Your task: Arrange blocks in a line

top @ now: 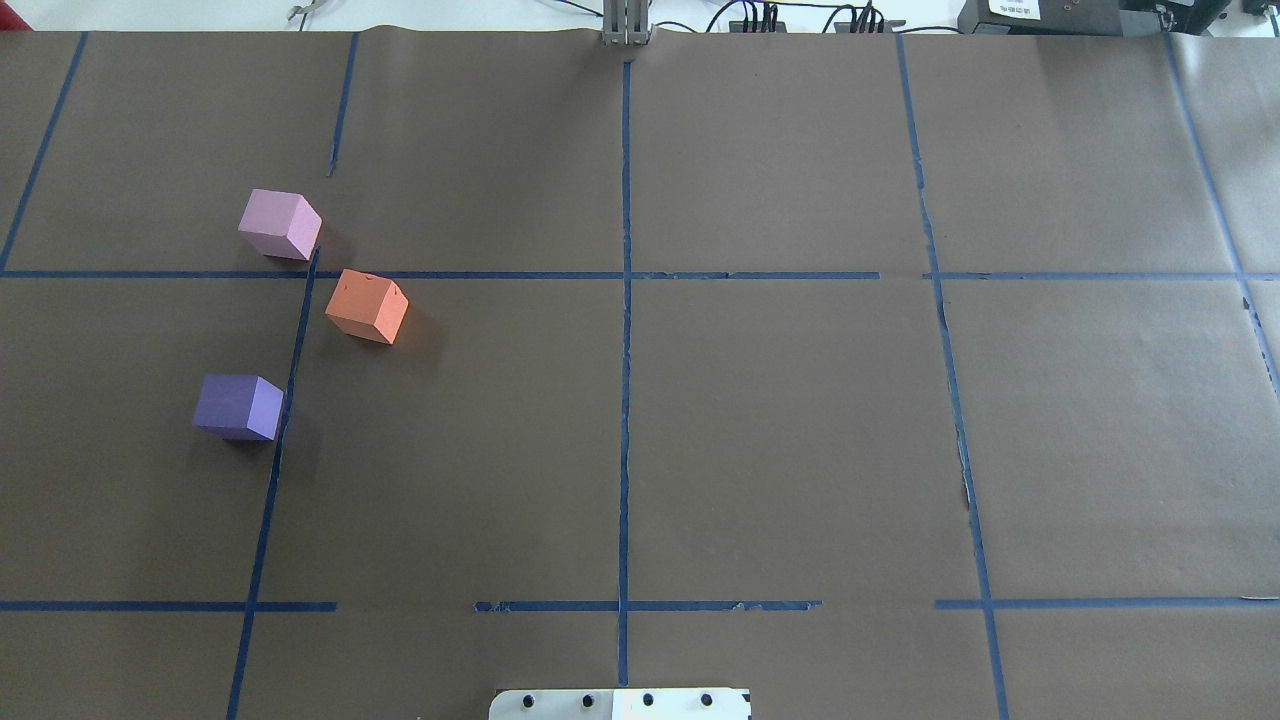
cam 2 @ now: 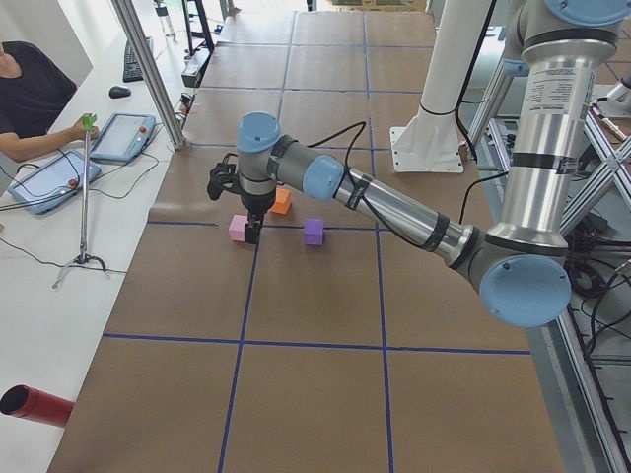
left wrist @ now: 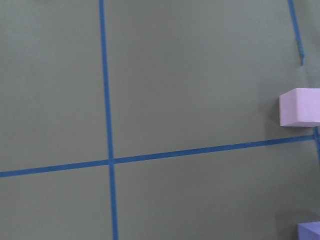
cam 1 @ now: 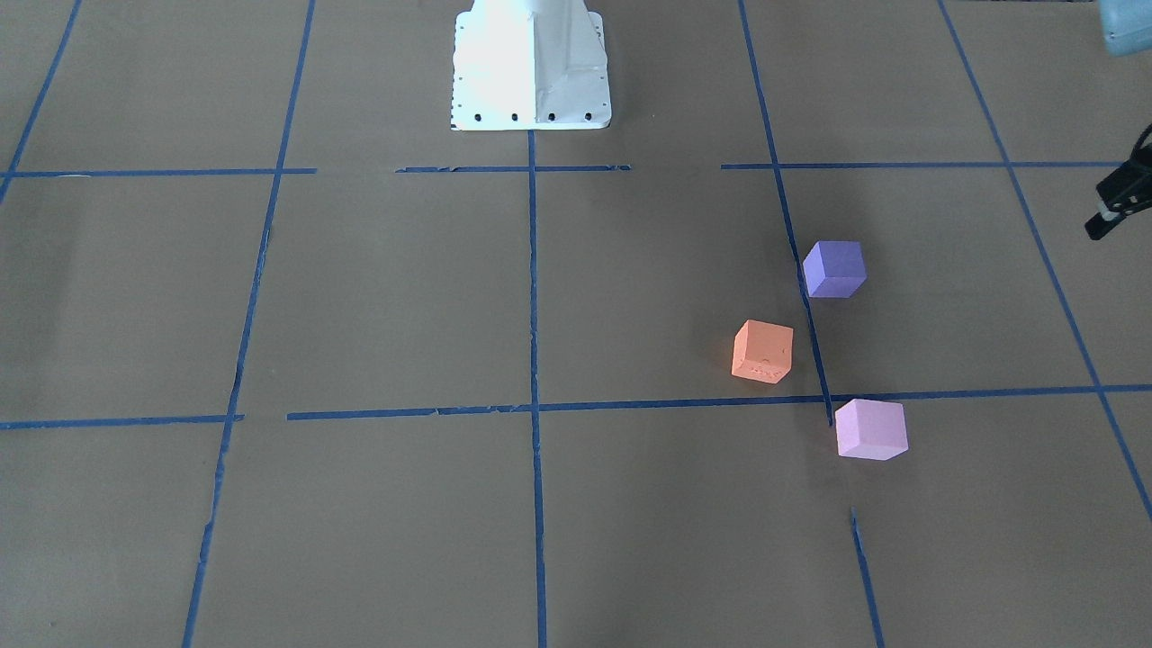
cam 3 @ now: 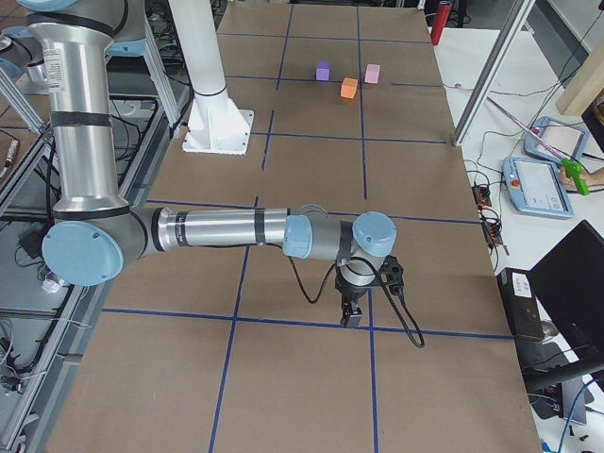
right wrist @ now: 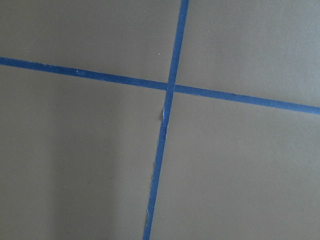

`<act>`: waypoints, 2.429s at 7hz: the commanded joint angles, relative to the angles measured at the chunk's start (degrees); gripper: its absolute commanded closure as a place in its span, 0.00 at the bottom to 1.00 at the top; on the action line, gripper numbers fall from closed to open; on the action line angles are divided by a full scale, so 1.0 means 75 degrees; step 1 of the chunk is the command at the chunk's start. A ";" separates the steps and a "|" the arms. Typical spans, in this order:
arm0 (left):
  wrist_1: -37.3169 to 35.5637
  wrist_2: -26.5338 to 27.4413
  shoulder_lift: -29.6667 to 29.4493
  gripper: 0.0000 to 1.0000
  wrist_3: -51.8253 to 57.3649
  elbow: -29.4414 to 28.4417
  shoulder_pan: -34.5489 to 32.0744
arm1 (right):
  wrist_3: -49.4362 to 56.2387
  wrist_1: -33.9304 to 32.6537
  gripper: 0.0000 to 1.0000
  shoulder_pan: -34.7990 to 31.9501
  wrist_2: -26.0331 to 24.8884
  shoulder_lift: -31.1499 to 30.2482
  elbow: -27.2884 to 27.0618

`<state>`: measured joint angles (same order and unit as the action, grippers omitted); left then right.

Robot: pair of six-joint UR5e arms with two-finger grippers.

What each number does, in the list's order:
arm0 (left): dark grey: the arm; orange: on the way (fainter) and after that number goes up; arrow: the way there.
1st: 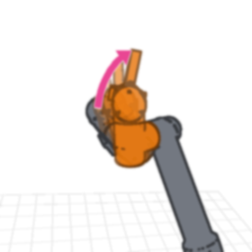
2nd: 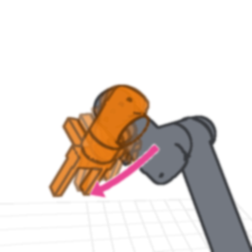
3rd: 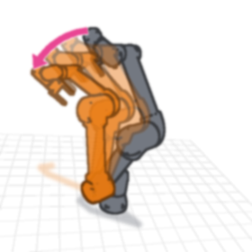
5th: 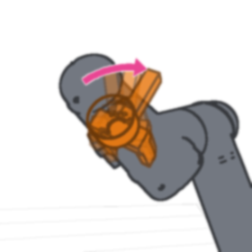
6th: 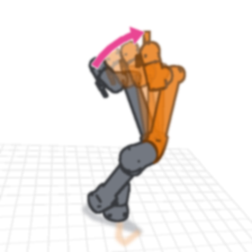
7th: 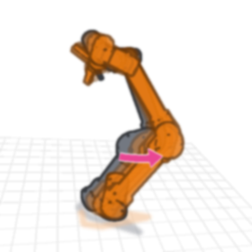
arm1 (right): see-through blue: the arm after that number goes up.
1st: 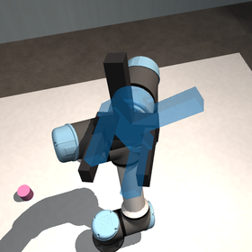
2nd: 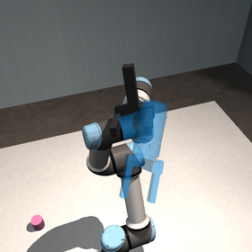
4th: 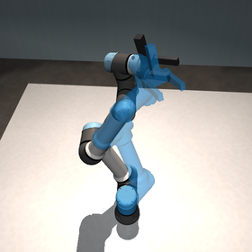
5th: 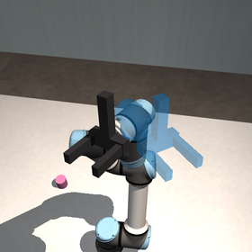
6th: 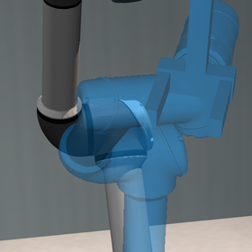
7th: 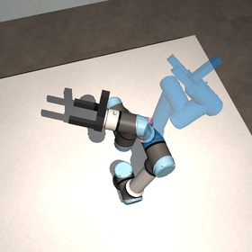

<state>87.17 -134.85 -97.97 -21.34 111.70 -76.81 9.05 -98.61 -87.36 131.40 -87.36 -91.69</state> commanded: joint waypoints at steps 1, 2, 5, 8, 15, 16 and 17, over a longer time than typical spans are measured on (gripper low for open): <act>-0.0021 0.0003 -0.0926 0.00 -0.1253 0.0096 0.1237 | 0.0000 0.0000 0.00 0.0000 0.0000 0.0000 0.0002; -0.0033 0.0050 -0.1254 0.00 -0.1338 -0.0021 0.1601 | 0.0000 0.0000 0.00 0.0000 0.0000 0.0000 0.0002; -0.0244 0.0835 -0.2101 0.00 -0.1315 -0.0934 0.2539 | 0.0000 0.0000 0.00 0.0000 0.0000 0.0000 0.0002; 0.0246 0.1315 -0.2218 0.00 -0.1315 -0.1601 0.3290 | 0.0000 0.0000 0.00 0.0000 0.0000 0.0000 0.0002; 0.1924 0.1292 -0.2371 0.00 -0.2240 -0.2916 0.3679 | 0.0000 0.0000 0.00 0.0000 0.0000 0.0000 0.0002; 0.1924 0.1292 -0.2371 0.00 -0.2299 -0.2928 0.3737 | 0.0000 0.0000 0.00 0.0000 0.0000 0.0000 0.0002; 0.1994 0.1281 -0.2487 0.00 -0.2497 -0.3079 0.3737 | 0.0000 0.0000 0.00 0.0000 0.0000 0.0000 0.0002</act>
<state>101.59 -125.18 -115.98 -38.65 89.56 -48.94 9.05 -98.61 -87.36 131.40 -87.36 -91.67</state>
